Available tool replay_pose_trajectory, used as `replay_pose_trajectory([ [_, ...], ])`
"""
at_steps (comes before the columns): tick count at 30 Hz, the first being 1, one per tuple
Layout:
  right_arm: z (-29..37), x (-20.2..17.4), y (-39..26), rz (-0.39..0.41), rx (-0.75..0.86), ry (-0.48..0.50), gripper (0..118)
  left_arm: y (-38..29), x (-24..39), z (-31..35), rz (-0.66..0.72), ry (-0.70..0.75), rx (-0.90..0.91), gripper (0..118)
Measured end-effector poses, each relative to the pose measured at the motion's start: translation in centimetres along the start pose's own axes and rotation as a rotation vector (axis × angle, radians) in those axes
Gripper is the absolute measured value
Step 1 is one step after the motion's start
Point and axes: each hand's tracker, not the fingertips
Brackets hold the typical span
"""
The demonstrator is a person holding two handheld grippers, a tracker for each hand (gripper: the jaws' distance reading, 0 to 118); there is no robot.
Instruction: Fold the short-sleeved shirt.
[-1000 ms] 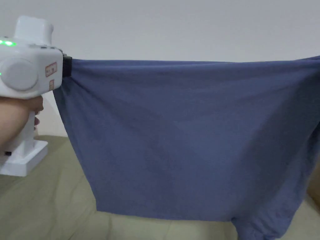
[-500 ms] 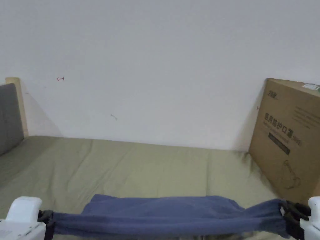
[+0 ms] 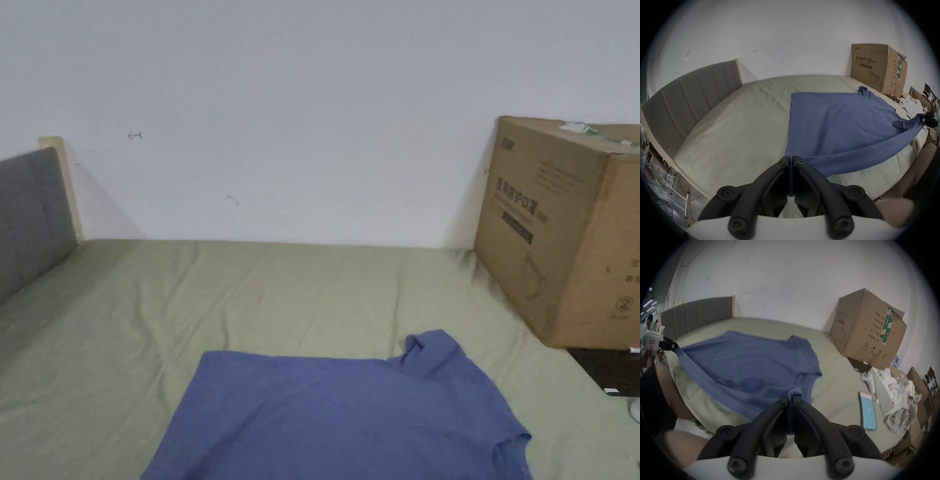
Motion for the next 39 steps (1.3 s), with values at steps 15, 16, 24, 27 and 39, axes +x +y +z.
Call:
replay_pose_trajectory([
  [15, 13.9, -2.1, -5.8, -0.318, 0.13, -0.142, 0, -3.8, 0.6, 13.5, 0.176, 0.031, 0.192, 1],
  [16, 14.1, -1.8, -6.4, -0.346, 0.121, -0.065, 0, -4.3, 0.4, 13.3, 0.204, -0.029, 0.156, 1],
  [24, 11.5, -1.1, -7.1, -0.343, 0.007, -0.072, 0, -2.5, -1.0, 2.1, 0.174, -0.057, -0.036, 117],
  [27, 10.4, -1.2, -6.7, -0.333, -0.005, -0.049, 0, -2.4, -1.3, -1.8, 0.162, -0.05, -0.097, 92],
  [39, 5.5, -2.4, -4.3, -0.226, -0.038, -0.013, 0, -1.5, 0.8, -0.2, 0.02, -0.111, -0.046, 6],
])
